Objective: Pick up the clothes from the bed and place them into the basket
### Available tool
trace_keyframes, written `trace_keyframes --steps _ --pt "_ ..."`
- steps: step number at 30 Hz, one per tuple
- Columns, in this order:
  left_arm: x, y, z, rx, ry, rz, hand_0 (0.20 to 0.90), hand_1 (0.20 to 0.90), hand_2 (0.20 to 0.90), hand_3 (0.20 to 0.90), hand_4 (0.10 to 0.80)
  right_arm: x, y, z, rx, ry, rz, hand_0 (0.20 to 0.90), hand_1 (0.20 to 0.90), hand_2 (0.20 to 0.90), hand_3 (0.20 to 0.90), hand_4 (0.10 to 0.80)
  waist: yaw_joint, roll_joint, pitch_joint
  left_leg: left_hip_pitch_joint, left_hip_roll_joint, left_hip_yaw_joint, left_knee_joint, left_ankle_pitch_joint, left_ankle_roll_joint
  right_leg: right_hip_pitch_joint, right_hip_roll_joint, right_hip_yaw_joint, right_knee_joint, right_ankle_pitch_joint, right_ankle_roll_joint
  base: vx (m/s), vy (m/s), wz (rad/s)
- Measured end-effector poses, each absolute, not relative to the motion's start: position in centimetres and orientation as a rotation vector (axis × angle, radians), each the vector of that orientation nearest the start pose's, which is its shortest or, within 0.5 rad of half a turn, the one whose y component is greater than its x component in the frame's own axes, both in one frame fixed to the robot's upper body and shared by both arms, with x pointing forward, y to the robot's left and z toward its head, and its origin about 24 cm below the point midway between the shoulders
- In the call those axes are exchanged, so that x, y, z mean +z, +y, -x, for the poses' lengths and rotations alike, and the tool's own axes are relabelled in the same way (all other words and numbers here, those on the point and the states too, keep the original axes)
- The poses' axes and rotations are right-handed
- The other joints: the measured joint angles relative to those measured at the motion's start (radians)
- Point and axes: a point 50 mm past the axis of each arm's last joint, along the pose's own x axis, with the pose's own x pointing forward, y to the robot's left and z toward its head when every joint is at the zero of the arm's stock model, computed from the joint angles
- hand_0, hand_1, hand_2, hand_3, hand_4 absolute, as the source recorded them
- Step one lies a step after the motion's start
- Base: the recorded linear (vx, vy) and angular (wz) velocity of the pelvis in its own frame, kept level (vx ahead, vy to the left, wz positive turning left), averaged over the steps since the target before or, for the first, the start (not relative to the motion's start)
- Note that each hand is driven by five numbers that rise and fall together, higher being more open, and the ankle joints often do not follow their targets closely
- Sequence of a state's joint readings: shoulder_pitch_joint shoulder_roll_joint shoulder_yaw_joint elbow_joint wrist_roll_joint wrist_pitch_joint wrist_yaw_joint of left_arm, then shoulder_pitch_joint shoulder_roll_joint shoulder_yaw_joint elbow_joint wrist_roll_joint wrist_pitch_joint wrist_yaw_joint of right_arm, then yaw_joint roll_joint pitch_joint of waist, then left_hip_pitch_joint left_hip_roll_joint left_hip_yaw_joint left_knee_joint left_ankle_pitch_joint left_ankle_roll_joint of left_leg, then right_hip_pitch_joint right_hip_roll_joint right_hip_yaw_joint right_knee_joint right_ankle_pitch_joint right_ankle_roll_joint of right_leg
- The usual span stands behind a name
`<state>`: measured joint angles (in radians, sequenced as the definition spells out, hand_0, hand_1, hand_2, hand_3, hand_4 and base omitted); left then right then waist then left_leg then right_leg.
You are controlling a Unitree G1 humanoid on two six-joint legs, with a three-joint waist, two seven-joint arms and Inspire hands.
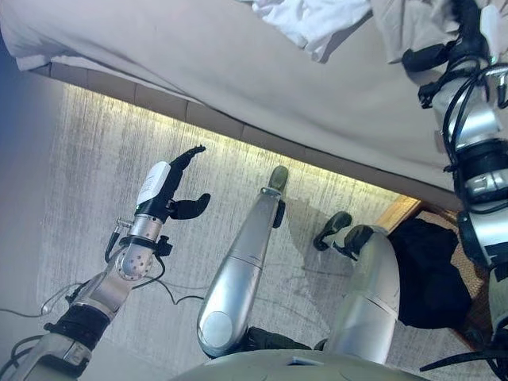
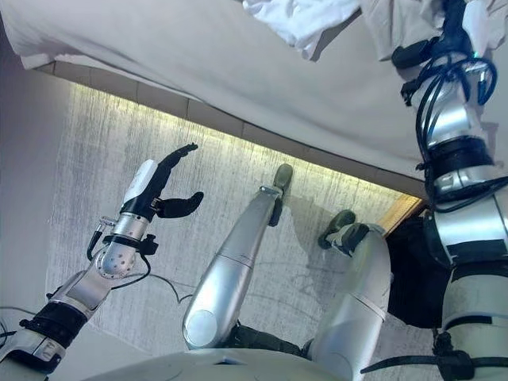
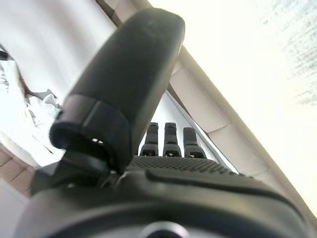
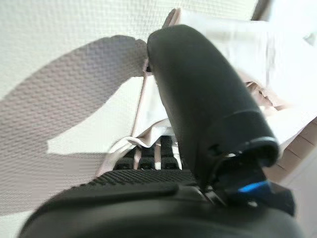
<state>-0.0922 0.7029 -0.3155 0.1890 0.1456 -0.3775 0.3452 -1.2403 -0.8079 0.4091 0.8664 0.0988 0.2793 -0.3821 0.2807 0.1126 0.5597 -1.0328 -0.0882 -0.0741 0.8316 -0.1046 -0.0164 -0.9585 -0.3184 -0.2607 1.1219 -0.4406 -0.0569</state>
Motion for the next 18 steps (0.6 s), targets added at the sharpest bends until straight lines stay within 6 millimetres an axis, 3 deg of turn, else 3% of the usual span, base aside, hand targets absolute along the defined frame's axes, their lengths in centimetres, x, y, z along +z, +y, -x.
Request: trace_keyframes --steps 6,7,8,9,14,18 --pt "8.5 21.5 -25.8 -0.077 -0.4 -0.76 0.9 0.9 0.9 0.9 0.8 31.6 -29.6 -38.2 -0.686 -0.191 0.758 0.9 0.9 0.9 0.9 0.8 0.009 0.0 0.0 -0.059 0.011 -0.008 0.005 -0.005 -0.009 -0.053 0.015 -0.004 -0.006 0.0 0.0 -0.02 -0.04 -0.04" --pt "8.7 21.4 -25.9 -0.072 -0.413 -0.76 0.9 0.9 0.9 0.9 0.8 32.0 -29.6 -38.2 -0.687 -0.2 0.748 0.832 0.832 0.832 0.82 0.72 0.01 0.0 0.0 -0.07 0.008 -0.009 0.025 -0.012 -0.009 -0.061 0.012 -0.003 -0.008 0.0 0.0 -0.002 -0.022 -0.06" --pt "8.7 21.5 -25.8 -0.067 -0.414 -0.76 0.9 0.9 0.9 0.9 0.8 32.0 -29.5 -38.2 -0.681 -0.203 0.739 0.505 0.505 0.505 0.439 0.339 0.012 0.0 0.0 -0.072 0.009 -0.011 0.037 -0.017 -0.008 -0.062 0.012 -0.003 -0.002 0.0 0.0 0.005 -0.014 -0.22" --pt "8.8 21.6 -25.8 -0.059 -0.414 -0.76 0.9 0.9 0.9 0.9 0.8 32.1 -29.4 -38.2 -0.674 -0.206 0.732 0.3 0.3 0.3 0.2 0.1 0.014 0.0 0.0 -0.076 0.013 -0.013 0.041 -0.013 -0.012 -0.061 0.018 -0.005 0.009 0.0 0.001 0.007 -0.013 -0.19" --pt "9.2 22.3 -25.8 -0.051 -0.421 -0.789 0.9 0.9 0.9 0.9 0.8 33.2 -30.4 -37.6 -0.725 -0.234 0.692 0.3 0.3 0.3 0.2 0.1 0.007 0.0 0.0 -0.08 0.009 -0.005 0.059 -0.018 -0.02 -0.059 0.009 0.002 0.004 0.0 0.0 0.004 -0.003 0.05" --pt "8.8 22.6 -25.5 -0.052 -0.398 -0.799 0.9 0.9 0.9 0.9 0.8 32.6 -31.0 -37.6 -0.712 -0.206 0.646 0.3 0.3 0.3 0.2 0.1 0.008 0.0 0.0 -0.042 0.016 0.005 0.059 -0.004 -0.01 -0.012 0.018 0.002 0.002 0.005 -0.006 0.022 0.019 -0.06"
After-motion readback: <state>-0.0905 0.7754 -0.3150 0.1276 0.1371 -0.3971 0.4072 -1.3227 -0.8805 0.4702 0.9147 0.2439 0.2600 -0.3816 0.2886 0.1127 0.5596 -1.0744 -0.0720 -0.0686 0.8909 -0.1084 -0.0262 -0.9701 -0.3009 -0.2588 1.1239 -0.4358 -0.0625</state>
